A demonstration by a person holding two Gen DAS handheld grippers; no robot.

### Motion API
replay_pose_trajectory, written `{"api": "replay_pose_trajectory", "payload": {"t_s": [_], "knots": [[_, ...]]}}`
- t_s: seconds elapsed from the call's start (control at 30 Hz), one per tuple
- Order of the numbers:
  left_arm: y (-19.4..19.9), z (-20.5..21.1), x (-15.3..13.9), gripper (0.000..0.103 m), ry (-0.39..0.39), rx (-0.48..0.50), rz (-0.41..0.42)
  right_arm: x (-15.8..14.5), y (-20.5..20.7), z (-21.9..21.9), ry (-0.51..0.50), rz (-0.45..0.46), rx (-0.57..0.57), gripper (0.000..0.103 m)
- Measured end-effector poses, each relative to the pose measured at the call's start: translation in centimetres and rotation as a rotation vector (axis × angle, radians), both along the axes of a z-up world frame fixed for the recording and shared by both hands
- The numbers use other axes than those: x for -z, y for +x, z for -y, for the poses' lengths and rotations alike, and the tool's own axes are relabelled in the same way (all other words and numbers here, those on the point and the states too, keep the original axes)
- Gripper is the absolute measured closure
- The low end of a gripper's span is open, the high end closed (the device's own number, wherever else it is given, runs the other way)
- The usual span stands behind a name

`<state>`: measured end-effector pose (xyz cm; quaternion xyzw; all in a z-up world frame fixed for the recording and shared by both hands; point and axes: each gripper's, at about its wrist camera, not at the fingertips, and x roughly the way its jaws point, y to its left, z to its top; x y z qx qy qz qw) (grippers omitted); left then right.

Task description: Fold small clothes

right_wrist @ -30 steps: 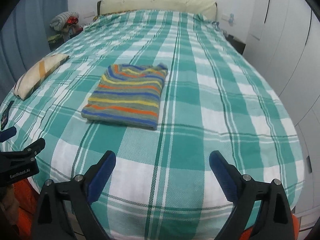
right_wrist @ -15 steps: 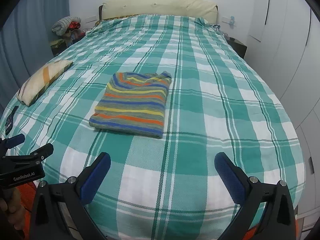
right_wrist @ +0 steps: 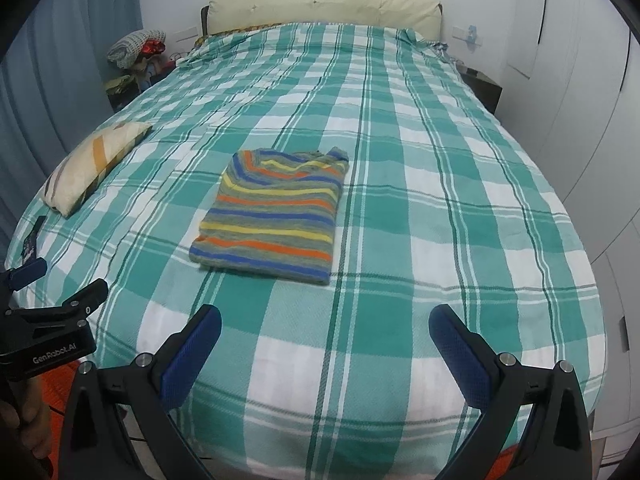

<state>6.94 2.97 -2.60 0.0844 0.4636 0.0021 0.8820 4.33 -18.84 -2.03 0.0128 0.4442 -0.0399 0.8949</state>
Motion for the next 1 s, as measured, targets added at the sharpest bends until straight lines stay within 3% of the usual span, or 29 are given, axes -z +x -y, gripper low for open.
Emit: {"api": "replay_pose_trajectory", "payload": {"t_s": [0.13,0.37,0.6,1.0], "knots": [[-0.8,-0.9,-0.4,0.000,-0.063,-0.015,-0.037,-0.4,-1.2,-0.3,0.030,-0.014,-0.013,0.001],[-1.7,-0.5,-1.2,0.000,-0.051,0.001,-0.036,-1.6,-2.3,-1.1,0.041,-0.014,-0.045,0.001],[-1.6,0.3,-2.7,0.001,-0.049,0.022,0.018,-3.1,-2.1,-1.3,0.009,0.033,-0.037,0.001],[-1.1,1.2,-2.8,0.001,-0.054,0.037,0.015,-3.4,-1.7,-0.8,-0.001,0.030,-0.025,0.001]]}}
